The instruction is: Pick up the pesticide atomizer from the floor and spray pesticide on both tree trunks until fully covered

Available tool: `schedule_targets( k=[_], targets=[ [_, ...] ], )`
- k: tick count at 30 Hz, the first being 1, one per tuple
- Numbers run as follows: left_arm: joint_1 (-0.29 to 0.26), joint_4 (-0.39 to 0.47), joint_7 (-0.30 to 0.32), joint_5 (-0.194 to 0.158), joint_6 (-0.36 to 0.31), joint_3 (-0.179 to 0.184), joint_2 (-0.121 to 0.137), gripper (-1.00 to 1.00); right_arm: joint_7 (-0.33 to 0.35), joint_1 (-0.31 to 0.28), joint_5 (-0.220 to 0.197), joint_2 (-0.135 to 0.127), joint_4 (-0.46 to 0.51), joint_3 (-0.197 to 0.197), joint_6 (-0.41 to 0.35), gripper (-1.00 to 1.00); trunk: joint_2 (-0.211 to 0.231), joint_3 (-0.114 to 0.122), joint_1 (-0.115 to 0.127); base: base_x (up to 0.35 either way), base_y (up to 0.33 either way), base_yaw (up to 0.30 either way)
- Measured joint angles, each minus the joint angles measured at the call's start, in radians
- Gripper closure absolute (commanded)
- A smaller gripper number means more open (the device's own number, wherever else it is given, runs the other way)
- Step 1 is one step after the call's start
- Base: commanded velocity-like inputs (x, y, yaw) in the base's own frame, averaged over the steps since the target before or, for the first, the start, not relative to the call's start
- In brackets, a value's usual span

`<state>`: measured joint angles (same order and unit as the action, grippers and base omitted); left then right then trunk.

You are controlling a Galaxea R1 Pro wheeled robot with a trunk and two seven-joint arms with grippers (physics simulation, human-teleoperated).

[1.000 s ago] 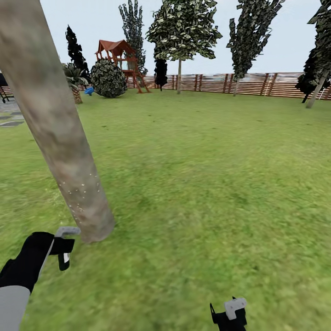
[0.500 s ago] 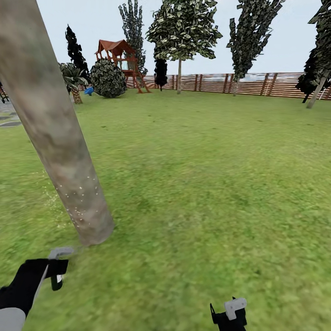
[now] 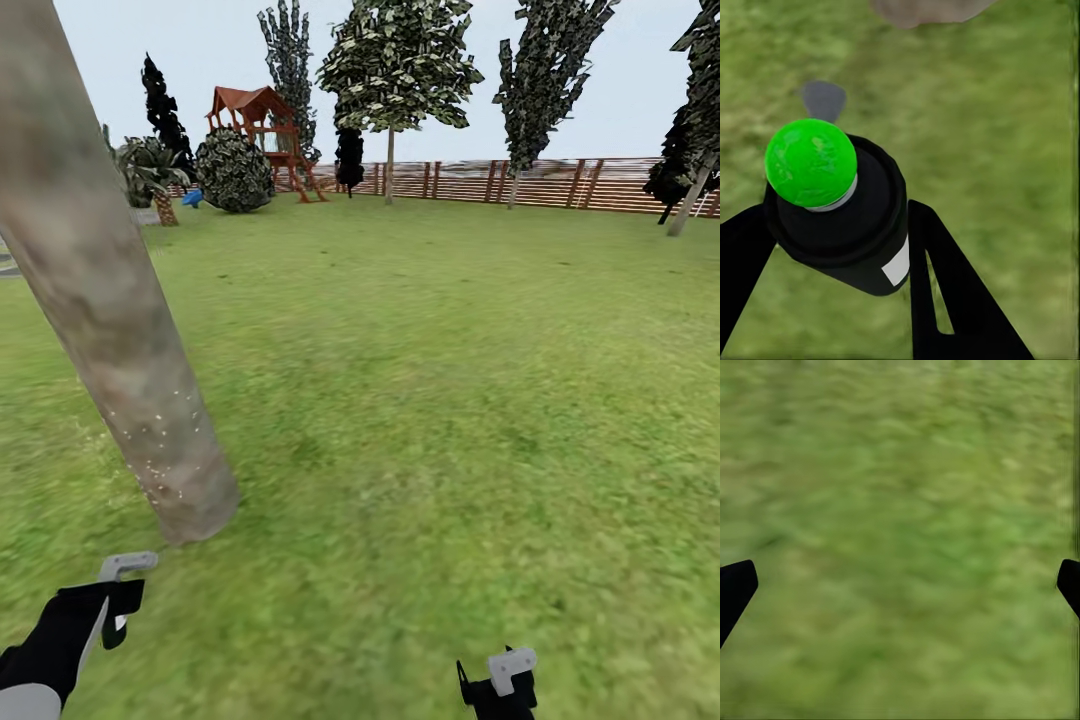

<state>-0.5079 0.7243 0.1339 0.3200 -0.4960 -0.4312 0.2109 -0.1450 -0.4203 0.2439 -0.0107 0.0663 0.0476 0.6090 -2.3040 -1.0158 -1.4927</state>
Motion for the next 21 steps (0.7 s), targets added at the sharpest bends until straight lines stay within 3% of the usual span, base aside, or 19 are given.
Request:
schedule_targets(
  k=[9,12,14,21],
  targets=[
    [0.002,0.006,-0.002,-0.009,0.0,-0.009,-0.004,1.0,0.001,0.0,0.0,0.001,0.001,0.0,0.0,-1.0,0.0,0.0,0.0,0.14,-0.224,0.0],
    [0.002,0.007,-0.008,-0.011,0.001,-0.007,-0.03,1.0,0.0,0.0,0.0,0.001,0.001,0.0,0.0,-1.0,0.0,0.0,0.0,-0.085,-0.272,0.002],
    [0.002,0.009,-0.011,-0.01,0.002,-0.003,-0.053,1.0,0.0,0.0,0.0,0.002,0.001,0.0,0.0,-1.0,0.0,0.0,0.0,-0.007,-0.274,0.25],
    [0.002,0.009,-0.011,-0.006,0.001,-0.004,-0.054,1.0,0.0,0.0,-0.001,0.002,0.001,0.0,0.0,-1.0,0.0,0.0,0.0,0.16,-0.231,0.255]
  ],
)
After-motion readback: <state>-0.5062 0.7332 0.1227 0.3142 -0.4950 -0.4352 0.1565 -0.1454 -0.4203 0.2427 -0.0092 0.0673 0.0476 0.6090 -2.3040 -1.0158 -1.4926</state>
